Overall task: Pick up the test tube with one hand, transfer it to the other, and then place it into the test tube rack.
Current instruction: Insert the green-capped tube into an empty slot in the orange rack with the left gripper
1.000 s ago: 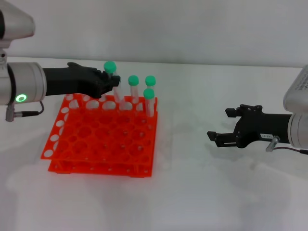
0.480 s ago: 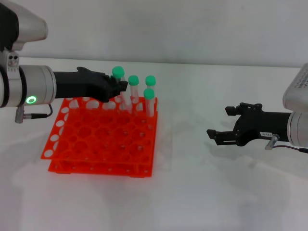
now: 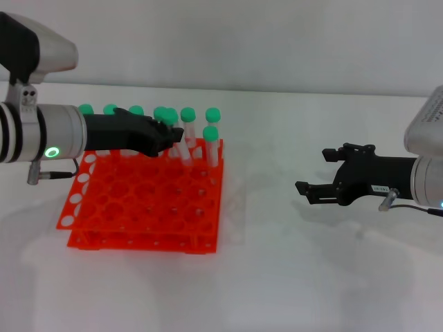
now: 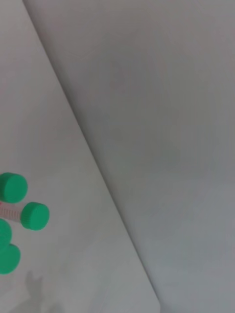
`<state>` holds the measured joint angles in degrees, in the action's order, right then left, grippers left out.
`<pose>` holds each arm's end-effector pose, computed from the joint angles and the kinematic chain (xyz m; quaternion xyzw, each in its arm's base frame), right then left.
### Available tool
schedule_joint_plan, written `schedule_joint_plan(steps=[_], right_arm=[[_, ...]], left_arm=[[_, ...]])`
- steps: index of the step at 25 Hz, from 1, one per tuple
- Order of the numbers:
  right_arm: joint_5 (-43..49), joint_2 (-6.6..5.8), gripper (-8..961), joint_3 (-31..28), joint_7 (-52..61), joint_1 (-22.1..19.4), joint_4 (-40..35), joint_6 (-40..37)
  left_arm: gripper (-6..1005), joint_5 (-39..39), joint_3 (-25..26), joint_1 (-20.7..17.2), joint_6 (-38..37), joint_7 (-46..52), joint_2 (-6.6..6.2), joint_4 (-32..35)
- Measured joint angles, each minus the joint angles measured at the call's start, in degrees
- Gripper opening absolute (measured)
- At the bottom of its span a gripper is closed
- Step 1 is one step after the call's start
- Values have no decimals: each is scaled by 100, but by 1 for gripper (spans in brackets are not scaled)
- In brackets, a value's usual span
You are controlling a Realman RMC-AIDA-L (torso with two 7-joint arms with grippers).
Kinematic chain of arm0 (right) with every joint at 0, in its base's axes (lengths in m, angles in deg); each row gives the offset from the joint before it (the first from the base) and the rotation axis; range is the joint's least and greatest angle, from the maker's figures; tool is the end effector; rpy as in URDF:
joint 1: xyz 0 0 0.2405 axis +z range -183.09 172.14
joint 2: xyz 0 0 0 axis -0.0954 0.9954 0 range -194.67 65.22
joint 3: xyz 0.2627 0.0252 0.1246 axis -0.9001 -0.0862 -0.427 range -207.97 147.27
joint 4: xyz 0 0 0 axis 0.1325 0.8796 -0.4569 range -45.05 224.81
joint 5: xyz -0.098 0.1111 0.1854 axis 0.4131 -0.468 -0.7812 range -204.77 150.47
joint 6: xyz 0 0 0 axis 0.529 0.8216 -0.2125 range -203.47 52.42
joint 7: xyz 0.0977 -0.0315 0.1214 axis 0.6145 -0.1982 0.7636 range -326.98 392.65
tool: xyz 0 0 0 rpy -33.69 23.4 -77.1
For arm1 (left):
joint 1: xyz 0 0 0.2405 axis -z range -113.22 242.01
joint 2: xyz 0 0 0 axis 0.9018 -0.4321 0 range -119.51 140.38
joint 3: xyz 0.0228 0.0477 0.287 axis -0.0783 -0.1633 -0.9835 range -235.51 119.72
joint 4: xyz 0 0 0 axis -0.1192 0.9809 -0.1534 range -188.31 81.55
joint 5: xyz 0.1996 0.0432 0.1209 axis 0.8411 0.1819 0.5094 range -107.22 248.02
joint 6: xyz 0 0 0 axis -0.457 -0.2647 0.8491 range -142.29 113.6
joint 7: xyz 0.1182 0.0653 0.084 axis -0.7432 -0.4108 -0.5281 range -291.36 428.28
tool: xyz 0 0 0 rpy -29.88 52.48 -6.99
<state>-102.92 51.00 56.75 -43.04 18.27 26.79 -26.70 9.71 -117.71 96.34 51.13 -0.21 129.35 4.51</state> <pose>0.2301 0.4259 -0.0559 -0.9424 0.1704 0.1090 0.2662 -0.2478 0.4527 -0.0065 -0.9177 -0.2779 -0.1200 0.2574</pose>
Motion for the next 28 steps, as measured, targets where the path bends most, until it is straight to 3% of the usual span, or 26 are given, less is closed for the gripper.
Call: schedule_joint_plan(steps=[8,22,28], right_arm=[[1,3,874,0,3,37,81,-63],[-7,12,874,0,3,149,241,-78],[-64,6,874,-17,-2,120,247,-89]], left_arm=[[263,71,-1,209,-120,-67,0,-386],[323,198,17,242,-128,-54,0,-356],[567,-97,30,-124,76,-86,1,74]])
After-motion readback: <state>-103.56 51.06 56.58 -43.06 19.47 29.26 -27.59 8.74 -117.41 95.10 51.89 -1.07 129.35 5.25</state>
